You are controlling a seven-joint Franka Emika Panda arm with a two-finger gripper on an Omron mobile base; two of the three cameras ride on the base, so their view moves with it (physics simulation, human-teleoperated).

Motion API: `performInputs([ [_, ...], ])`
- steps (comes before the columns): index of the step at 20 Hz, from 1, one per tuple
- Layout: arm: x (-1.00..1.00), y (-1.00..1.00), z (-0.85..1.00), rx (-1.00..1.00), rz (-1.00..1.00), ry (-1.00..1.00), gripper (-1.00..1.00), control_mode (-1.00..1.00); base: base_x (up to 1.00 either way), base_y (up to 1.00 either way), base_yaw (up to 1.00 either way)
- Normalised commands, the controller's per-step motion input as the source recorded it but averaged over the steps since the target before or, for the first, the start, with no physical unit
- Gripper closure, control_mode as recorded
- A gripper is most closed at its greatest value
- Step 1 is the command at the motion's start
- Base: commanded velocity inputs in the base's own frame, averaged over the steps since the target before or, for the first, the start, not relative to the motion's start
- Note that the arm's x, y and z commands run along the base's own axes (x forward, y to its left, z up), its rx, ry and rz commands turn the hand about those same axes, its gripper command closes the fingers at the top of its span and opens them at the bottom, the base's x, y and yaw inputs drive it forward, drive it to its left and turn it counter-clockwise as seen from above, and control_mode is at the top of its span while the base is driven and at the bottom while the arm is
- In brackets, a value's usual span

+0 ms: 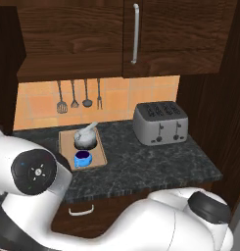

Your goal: Pick the kettle from the counter and place it on the tray. Then pick the mug from the cabinet and place it on the tray. Then close the cabinet doors.

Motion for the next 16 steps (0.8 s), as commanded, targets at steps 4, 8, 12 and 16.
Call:
performInputs([
  [4,0.49,0.26,-0.23,0.00,-0.03,0.00,-1.00,-1.00,0.00,0.00,0.00],
  [8,0.36,0.04,-0.08,0.01,-0.07,-0.02,-1.00,-1.00,0.00,0.00,0.00],
  [12,0.15,-0.12,0.00,0.02,-0.10,-0.03,-1.00,-1.00,0.00,0.00,0.00],
  [16,0.08,-0.14,0.00,0.02,-0.08,-0.02,-1.00,-1.00,0.00,0.00,0.00],
])
